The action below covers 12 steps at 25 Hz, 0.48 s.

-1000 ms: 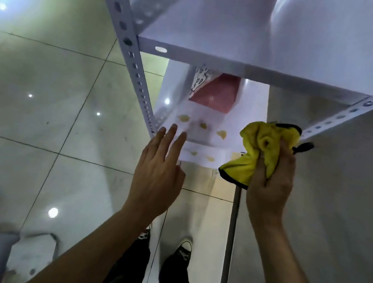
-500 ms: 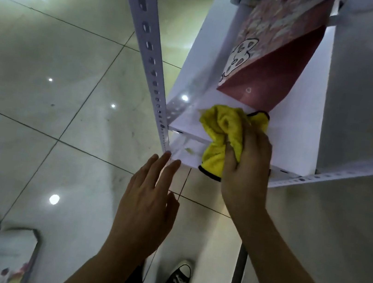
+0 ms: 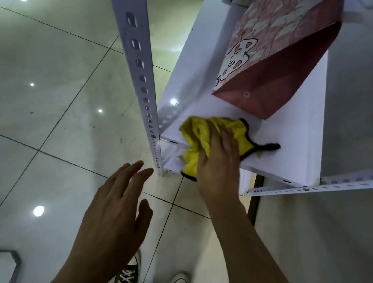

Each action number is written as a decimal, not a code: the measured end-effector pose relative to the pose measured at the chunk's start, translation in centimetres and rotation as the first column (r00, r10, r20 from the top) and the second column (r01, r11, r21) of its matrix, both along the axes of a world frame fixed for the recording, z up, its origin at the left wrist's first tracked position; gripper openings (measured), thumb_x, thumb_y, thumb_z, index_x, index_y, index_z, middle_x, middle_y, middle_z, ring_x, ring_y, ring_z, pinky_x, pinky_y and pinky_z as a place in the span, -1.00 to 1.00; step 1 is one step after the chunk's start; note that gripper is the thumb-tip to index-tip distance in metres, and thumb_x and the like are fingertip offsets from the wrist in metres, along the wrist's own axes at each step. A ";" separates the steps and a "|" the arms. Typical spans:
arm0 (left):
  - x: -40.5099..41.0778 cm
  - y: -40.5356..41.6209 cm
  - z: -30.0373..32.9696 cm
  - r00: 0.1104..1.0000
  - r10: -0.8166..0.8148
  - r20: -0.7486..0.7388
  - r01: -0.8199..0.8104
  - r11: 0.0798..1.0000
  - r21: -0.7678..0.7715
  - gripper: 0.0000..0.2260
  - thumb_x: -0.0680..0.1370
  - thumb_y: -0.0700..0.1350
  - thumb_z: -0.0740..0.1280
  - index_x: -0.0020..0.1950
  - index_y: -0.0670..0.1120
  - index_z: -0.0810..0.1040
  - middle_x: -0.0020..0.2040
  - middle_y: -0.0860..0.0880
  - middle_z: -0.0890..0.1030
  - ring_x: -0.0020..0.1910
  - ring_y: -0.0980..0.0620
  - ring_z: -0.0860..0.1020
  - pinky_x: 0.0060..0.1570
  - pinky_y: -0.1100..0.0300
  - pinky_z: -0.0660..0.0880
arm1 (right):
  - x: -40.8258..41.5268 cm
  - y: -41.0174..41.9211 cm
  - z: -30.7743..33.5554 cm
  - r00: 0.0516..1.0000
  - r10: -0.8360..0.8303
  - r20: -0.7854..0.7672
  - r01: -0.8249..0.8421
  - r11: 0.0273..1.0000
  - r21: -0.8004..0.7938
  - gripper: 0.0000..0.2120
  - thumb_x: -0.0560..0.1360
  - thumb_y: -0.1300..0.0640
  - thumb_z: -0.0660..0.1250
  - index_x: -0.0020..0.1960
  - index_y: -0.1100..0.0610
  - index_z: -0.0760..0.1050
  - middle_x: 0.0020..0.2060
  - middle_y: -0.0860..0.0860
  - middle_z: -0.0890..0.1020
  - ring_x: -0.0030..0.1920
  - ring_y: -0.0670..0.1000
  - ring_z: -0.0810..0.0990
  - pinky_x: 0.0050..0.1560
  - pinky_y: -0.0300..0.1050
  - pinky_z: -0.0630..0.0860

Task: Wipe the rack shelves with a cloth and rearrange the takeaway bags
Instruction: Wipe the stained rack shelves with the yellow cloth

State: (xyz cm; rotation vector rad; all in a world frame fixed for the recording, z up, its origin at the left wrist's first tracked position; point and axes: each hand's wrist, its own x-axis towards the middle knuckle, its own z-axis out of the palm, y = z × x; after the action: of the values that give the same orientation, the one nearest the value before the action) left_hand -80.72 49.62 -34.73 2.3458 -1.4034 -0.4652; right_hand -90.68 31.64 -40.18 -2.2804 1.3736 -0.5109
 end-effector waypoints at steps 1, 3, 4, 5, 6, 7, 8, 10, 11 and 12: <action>-0.3 -0.5 0.1 1.000 -0.012 -0.006 0.012 1.000 -0.010 -0.49 0.45 -0.29 0.45 0.41 -0.15 0.50 0.41 -0.13 0.51 0.39 -0.19 0.48 0.27 -0.04 0.45 | -1.8 0.6 0.0 0.999 -0.034 -0.025 0.034 0.999 0.005 -0.55 0.60 0.14 0.22 0.47 0.22 0.40 0.45 0.17 0.43 0.49 0.19 0.34 0.51 0.15 0.21; -1.1 -1.5 -0.1 0.999 -0.045 -0.017 0.045 0.998 -0.033 -0.49 0.43 -0.31 0.47 0.38 -0.17 0.52 0.37 -0.14 0.55 0.37 -0.21 0.50 0.26 -0.06 0.49 | -3.0 0.8 -0.2 0.989 -0.080 -0.122 0.086 0.995 0.045 -0.54 0.62 0.12 0.21 0.50 0.20 0.36 0.47 0.18 0.39 0.50 0.21 0.30 0.52 0.16 0.18; -1.5 -1.9 -0.3 0.998 -0.064 -0.019 0.063 0.997 -0.037 -0.49 0.43 -0.32 0.47 0.37 -0.17 0.53 0.36 -0.14 0.55 0.36 -0.21 0.51 0.25 -0.07 0.51 | -2.3 0.5 -0.2 0.983 -0.074 -0.169 0.085 0.995 0.058 -0.51 0.62 0.10 0.21 0.53 0.17 0.31 0.50 0.17 0.35 0.52 0.20 0.26 0.54 0.14 0.14; -1.9 -2.2 -0.5 0.996 -0.082 -0.019 0.081 0.996 -0.039 -0.50 0.42 -0.31 0.47 0.37 -0.18 0.53 0.36 -0.14 0.56 0.34 -0.20 0.52 0.24 -0.07 0.52 | -1.0 -0.2 -0.1 0.977 -0.019 -0.213 0.029 0.999 0.044 -0.49 0.63 0.08 0.19 0.56 0.14 0.26 0.53 0.14 0.31 0.55 0.18 0.21 0.56 0.11 0.08; -2.2 -2.4 -0.7 0.995 -0.095 -0.013 0.095 0.995 -0.039 -0.51 0.42 -0.30 0.47 0.36 -0.18 0.54 0.34 -0.14 0.57 0.32 -0.20 0.54 0.22 -0.06 0.54 | 0.6 -1.0 -0.1 0.970 0.064 -0.234 -0.061 0.998 0.020 -0.47 0.63 0.07 0.17 0.58 0.10 0.22 0.55 0.10 0.27 0.57 0.14 0.16 0.57 0.06 0.03; -2.2 -2.6 -0.9 0.995 -0.099 0.001 0.098 0.994 -0.039 -0.51 0.42 -0.29 0.47 0.35 -0.18 0.54 0.32 -0.14 0.58 0.29 -0.19 0.56 0.19 -0.05 0.55 | 2.2 -1.9 -0.1 0.969 0.139 -0.205 -0.139 0.990 0.015 -0.47 0.63 0.08 0.18 0.58 0.08 0.22 0.56 0.07 0.27 0.58 0.10 0.14 0.57 0.02 0.00; -2.2 -2.8 -1.2 0.995 -0.095 0.018 0.096 0.995 -0.041 -0.52 0.41 -0.29 0.47 0.33 -0.19 0.55 0.30 -0.15 0.60 0.25 -0.19 0.58 0.15 -0.03 0.56 | 3.2 -2.6 0.0 0.971 0.182 -0.154 -0.180 0.983 0.028 -0.48 0.62 0.10 0.20 0.57 0.08 0.25 0.55 0.06 0.28 0.58 0.09 0.14 0.57 0.00 0.00; -1.9 -3.2 -1.6 0.995 -0.092 0.047 0.094 0.995 -0.044 -0.51 0.39 -0.30 0.47 0.32 -0.20 0.54 0.27 -0.17 0.61 0.19 -0.19 0.61 0.10 -0.02 0.56 | 2.8 -3.2 0.1 0.984 0.167 -0.063 -0.165 0.985 0.043 -0.52 0.62 0.14 0.24 0.53 0.11 0.33 0.53 0.07 0.34 0.57 0.09 0.20 0.56 0.00 0.05; -1.8 -3.6 -1.8 0.993 -0.105 0.052 0.108 0.993 -0.045 -0.50 0.39 -0.31 0.47 0.33 -0.20 0.54 0.27 -0.17 0.61 0.20 -0.19 0.60 0.10 -0.02 0.56 | 1.4 -2.9 0.1 0.993 0.111 -0.030 -0.109 0.993 0.039 -0.53 0.61 0.16 0.27 0.51 0.14 0.37 0.50 0.09 0.38 0.55 0.12 0.25 0.56 0.03 0.10; -1.7 -4.0 -1.9 0.990 -0.127 0.056 0.129 0.990 -0.047 -0.49 0.40 -0.33 0.47 0.34 -0.20 0.53 0.29 -0.18 0.60 0.22 -0.20 0.59 0.13 -0.04 0.55 | -0.6 -2.5 -0.2 0.999 0.036 -0.004 -0.036 0.999 0.027 -0.55 0.60 0.19 0.29 0.48 0.17 0.40 0.47 0.12 0.42 0.52 0.15 0.30 0.55 0.07 0.15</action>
State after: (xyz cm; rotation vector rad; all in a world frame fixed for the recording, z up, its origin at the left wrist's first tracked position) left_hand -82.38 45.64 -36.63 2.2528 -1.5785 -0.4007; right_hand -91.24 29.11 -40.36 -2.2819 1.3310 -0.4733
